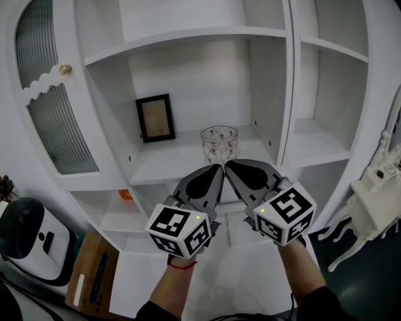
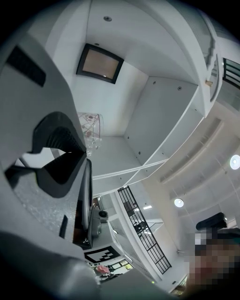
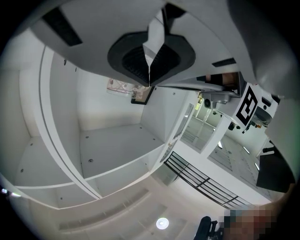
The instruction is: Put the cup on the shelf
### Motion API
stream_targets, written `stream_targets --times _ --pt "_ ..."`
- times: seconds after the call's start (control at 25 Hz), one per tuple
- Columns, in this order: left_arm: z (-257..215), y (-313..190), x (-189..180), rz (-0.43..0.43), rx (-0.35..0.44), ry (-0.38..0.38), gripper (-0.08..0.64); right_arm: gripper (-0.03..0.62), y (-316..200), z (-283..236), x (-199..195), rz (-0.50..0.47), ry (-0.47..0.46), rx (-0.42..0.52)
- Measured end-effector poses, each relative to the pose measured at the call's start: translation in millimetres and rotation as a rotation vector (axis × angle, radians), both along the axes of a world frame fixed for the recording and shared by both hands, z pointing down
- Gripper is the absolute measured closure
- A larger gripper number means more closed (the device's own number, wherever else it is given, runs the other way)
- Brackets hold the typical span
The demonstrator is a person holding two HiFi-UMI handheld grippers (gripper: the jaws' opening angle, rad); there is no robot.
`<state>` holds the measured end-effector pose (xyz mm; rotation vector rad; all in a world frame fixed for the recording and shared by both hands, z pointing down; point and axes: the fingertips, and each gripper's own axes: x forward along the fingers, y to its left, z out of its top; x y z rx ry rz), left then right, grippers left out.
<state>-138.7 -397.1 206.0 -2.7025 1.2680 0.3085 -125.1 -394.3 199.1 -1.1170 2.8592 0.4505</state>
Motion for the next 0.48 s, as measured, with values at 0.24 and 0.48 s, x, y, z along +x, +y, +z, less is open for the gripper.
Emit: stream_targets --times 0.24,0.48 --pt "0 -9 6 -0.002 -0.006 -0.026 0.552 0.581 -10 0 5 0.03 -0.009 -0.005" --pt "-1 -16 9 -0.006 -0.008 -0.037 0.552 0.581 -20 1 8 0.051 -0.015 -0.021"
